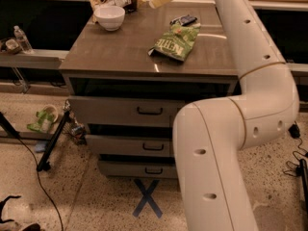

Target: Move white bowl near brown chip bag

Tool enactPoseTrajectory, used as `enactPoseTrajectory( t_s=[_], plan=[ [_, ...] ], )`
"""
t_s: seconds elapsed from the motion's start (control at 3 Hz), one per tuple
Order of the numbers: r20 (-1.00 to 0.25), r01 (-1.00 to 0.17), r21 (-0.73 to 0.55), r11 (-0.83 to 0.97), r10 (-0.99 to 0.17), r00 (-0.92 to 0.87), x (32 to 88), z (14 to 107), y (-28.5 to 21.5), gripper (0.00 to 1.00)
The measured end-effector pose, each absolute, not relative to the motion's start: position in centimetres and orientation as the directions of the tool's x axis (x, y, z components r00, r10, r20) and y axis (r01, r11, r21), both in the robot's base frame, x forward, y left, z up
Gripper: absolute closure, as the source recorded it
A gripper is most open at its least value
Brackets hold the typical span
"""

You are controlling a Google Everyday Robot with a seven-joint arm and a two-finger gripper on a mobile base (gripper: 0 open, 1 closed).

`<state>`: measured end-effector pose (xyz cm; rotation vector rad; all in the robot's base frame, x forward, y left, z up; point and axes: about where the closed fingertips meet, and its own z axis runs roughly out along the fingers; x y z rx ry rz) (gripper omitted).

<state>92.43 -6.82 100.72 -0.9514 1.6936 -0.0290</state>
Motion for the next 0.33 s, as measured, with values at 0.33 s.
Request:
enactPoseTrajectory(
  t_s=[0.33],
  plan=[
    [-0.779, -0.451, -0.489, 0.747, -0.606, -0.159, 91.62, 102.34, -14.25, 0.00]
  ],
)
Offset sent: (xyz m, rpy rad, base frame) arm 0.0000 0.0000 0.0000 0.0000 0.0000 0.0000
